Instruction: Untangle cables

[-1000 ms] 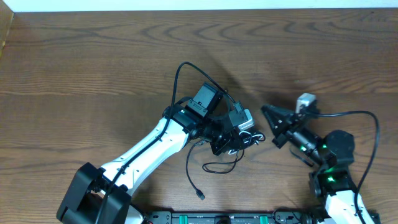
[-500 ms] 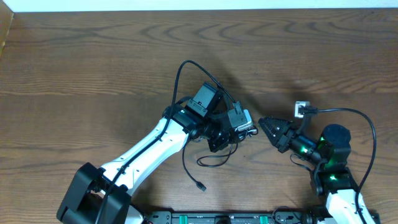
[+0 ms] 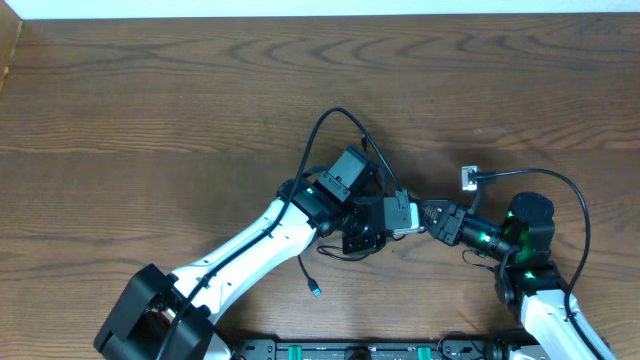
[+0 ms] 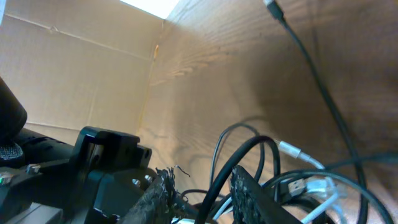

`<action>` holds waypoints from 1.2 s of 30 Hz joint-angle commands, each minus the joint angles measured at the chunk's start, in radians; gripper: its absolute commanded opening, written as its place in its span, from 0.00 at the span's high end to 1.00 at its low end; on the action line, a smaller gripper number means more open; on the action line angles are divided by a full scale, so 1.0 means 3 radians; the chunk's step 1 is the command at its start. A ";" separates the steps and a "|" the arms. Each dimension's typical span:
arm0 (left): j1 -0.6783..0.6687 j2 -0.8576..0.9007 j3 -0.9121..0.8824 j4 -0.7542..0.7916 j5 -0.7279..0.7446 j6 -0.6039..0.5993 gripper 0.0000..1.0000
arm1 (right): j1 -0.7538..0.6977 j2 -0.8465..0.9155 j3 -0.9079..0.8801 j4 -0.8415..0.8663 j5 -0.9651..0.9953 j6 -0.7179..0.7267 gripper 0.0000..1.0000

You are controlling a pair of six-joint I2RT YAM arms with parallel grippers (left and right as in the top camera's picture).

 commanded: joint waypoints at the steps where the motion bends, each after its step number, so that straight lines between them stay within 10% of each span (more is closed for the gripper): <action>1: -0.0018 -0.0071 0.0055 0.0004 -0.0137 0.0120 0.92 | -0.0013 0.0072 0.0015 -0.0003 -0.0154 0.0116 0.72; 25: -0.0141 -0.0071 0.0055 0.0015 -0.0139 0.0145 0.92 | -0.0010 0.0432 0.0015 -0.0023 -0.0361 0.0708 0.77; 30: -0.0142 -0.0071 0.0055 0.0015 -0.0137 0.0145 0.92 | -0.0010 0.0432 0.0015 -0.0022 -0.0354 0.0750 0.99; 36: -0.0141 -0.0071 0.0055 -0.0011 -0.0135 0.0023 0.92 | -0.0011 0.0432 0.0015 0.0317 -0.0114 0.0394 0.99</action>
